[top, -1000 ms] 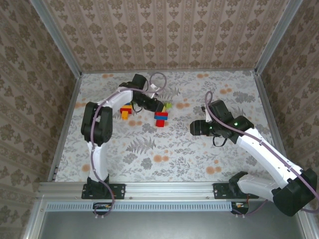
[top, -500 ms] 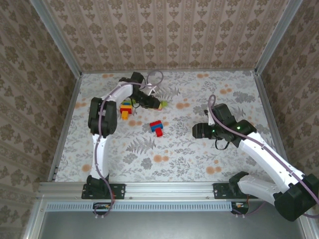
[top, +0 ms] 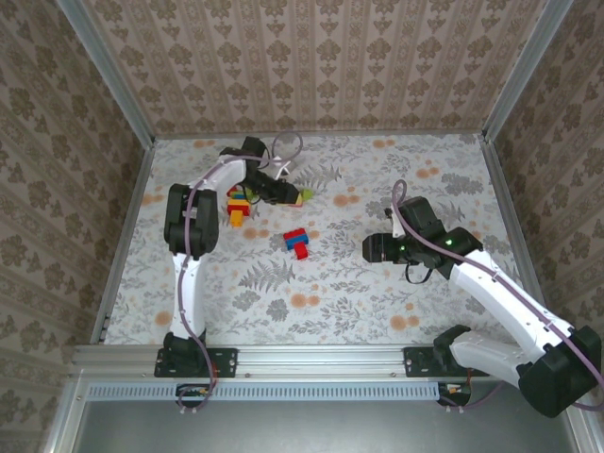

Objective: Assemble a carrot with lego

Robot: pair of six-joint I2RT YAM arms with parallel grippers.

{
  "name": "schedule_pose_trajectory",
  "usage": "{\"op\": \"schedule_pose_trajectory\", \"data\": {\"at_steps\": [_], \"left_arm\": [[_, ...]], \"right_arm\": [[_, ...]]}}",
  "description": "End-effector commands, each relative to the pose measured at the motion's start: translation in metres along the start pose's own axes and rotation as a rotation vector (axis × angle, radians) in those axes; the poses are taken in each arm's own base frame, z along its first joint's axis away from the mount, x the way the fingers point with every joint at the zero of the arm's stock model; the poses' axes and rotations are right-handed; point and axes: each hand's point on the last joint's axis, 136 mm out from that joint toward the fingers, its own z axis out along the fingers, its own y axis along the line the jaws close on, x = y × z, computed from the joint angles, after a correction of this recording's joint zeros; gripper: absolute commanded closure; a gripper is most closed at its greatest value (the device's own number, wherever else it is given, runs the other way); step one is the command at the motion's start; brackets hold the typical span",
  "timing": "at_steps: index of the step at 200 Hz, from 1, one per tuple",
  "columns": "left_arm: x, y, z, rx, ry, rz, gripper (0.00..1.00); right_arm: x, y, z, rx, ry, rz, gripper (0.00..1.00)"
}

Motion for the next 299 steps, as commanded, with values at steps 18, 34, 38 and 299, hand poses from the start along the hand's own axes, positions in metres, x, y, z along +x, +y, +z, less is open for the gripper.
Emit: {"op": "schedule_pose_trajectory", "data": {"at_steps": [18,34,38,299], "left_arm": [[0.002,-0.014,-0.016,0.087,-0.100,-0.004,0.86],[0.004,-0.019,-0.026,0.097,-0.151,0.010,0.87],[0.004,-0.022,-0.031,0.098,-0.168,0.017,0.87],[0.011,-0.040,-0.211,0.013,-0.655,0.015,0.87]], "right_arm": [[0.001,0.010,0.028,-0.023,0.024,-0.104,0.24],[0.001,0.021,0.048,0.002,0.076,-0.166,0.24],[0.001,0.024,0.053,0.016,0.090,-0.184,0.24],[-0.047,0.125,0.228,0.269,0.344,-0.561,0.09]]}}
